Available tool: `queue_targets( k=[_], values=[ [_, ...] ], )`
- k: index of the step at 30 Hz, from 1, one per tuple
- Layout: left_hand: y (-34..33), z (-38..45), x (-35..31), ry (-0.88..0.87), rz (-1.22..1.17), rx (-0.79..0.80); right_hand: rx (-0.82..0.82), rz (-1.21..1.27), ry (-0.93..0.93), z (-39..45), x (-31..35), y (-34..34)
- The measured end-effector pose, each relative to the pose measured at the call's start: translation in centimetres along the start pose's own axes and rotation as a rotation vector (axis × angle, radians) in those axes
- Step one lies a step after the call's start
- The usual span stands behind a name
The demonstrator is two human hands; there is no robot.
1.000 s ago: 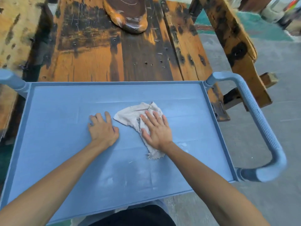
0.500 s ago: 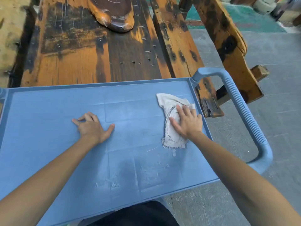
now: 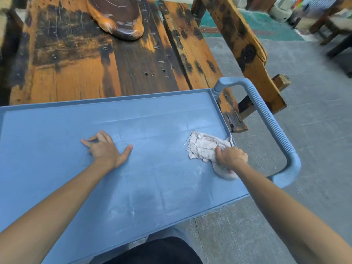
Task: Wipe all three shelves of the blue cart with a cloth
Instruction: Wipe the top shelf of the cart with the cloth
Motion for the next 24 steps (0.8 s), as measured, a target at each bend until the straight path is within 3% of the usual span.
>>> queue_targets(
  k=[5,6,8,11,13,14,19,24],
  values=[
    [-0.5,-1.1,0.8,-0.103,-0.047,-0.090,0.275,0.074,0.018,-2.7,1.1,-3.3],
    [-0.7,-1.1,1.1,-0.128,-0.094,-0.092,0.231,0.049,-0.005,-2.6,0.7,-2.4],
    [-1.5,-1.2,2.1,-0.166,-0.257,-0.060,-0.036,-0.051,0.008,-2.4,0.6,0.9],
    [-2.5,-1.2,3.6,-0.258,-0.526,-0.048,-0.436,0.044,0.305,-3.7,3.4,3.8],
    [-3.1,-1.4,5.1,-0.337,-0.588,-0.064,-0.434,0.190,0.499,-5.3,4.9,1.9],
    [-3.6,-1.7,6.1,-0.378,-0.564,-0.083,-0.411,0.260,0.512,-5.9,5.2,0.6],
    [-6.7,-3.9,11.2,-0.463,-0.483,-0.107,-0.342,0.444,0.248,-7.5,6.8,-3.3],
    [-6.7,-4.1,11.0,-0.504,-0.494,-0.025,-0.333,0.480,0.161,-11.5,10.2,-4.2]
  ],
)
Point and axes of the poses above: each hand's wrist, its own z-axis towards the middle knuckle, its own y-axis out of the back of the hand, x = y × z, the point moved 10 cm from there along z, towards the middle knuckle, and after that the axes turned 1 degree about -y, right-handed, at the moved point
